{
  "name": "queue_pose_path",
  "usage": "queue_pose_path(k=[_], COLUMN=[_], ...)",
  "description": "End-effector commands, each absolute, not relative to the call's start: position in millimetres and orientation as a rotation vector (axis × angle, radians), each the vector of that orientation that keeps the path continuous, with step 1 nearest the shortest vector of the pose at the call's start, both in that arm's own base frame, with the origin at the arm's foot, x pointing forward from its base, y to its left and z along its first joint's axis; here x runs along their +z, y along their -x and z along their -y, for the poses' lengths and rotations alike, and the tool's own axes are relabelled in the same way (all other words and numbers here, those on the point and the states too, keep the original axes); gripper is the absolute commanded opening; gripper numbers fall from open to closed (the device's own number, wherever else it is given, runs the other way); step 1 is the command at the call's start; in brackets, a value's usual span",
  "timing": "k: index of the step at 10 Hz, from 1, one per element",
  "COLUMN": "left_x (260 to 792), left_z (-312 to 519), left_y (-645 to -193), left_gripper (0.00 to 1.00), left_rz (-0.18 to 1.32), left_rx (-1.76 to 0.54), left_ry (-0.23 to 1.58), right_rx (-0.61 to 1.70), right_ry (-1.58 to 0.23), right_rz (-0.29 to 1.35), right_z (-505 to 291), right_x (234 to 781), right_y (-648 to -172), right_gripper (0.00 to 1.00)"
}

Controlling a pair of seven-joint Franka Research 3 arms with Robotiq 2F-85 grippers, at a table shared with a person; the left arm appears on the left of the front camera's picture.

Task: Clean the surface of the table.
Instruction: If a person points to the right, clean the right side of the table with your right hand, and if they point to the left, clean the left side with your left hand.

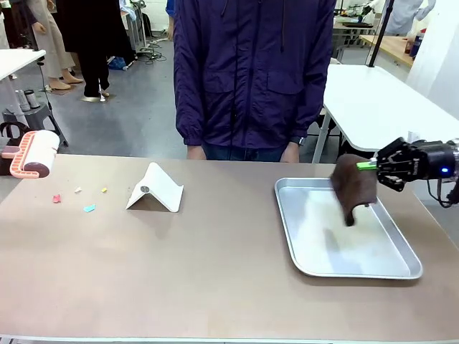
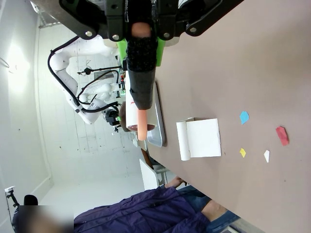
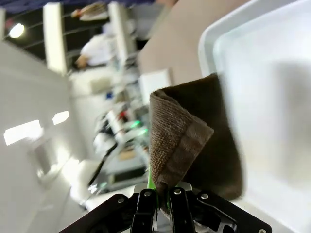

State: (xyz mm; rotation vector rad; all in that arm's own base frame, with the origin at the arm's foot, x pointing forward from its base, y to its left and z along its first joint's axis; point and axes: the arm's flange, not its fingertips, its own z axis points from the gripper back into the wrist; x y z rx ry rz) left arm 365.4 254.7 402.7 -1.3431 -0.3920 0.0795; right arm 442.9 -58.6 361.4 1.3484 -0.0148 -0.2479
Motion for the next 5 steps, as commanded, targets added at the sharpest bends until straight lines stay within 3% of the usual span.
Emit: queue_pose_path(k=[1,2,5], left_x=[407.0,407.0,407.0], left_z=[-255.1,-255.1,-255.1], left_y=[-364.7,-364.7,-364.7], left_gripper=[0.17,0.17,0.17], left_rz=[0.383,0.383,0.383], left_rx=[0.091,0.091,0.091], left_ry=[1.346,1.346,1.346], right_rx=[-0.144,-0.111,-0.166], right_ry=[-1.577,-1.656,-1.670], right_rz=[-0.072,-0.101,0.011], right_z=[77.2,85.0,120.1], right_x=[359.7,363.5,379.9], right_y=[-447.1,-441.4,-417.3], right_gripper=[0.00,0.00,0.00])
